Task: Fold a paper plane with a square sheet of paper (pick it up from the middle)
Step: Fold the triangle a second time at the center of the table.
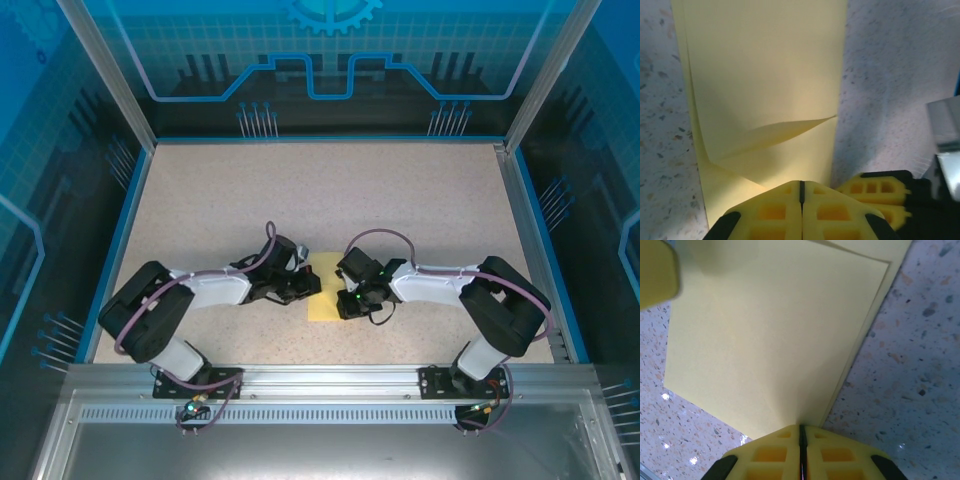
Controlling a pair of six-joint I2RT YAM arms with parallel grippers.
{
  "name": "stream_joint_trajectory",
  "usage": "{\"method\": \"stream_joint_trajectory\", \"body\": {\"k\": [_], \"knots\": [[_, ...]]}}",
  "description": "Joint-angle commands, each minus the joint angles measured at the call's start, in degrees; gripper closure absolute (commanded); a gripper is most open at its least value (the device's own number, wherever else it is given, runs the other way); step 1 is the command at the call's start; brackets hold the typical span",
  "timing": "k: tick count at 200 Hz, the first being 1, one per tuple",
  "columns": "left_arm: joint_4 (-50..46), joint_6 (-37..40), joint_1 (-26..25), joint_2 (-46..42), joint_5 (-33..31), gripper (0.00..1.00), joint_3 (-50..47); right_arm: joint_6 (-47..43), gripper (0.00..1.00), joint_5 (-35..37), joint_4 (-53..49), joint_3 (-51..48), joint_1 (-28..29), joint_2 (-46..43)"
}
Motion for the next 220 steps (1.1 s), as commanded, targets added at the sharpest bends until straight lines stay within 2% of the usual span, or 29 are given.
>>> {"method": "stream_joint_trajectory", "body": {"k": [1,88,179,220], "knots": [[-0.14,-0.77,-0.41,2.11,-2.03,0.95,2.52,0.11,0.91,3.63,-4.14,-2.64,0.81,2.95],[-3.67,1.01,-0.32,4.2,-7.24,0.96,3.11,-0.56,0.91,2.2,-3.51,-1.49,0.87,-0.04],[-3.48,1.42,-0.31,5.68,-7.79,0.97,2.66,-2.82,0.89,2.38,-3.42,3.38,0.29,-8.73],[-3.36,1.14,-0.28,5.69,-7.75,0.97,2.46,-3.59,0.89,-1.68,-0.54,5.3,0.75,-4.38]]}}
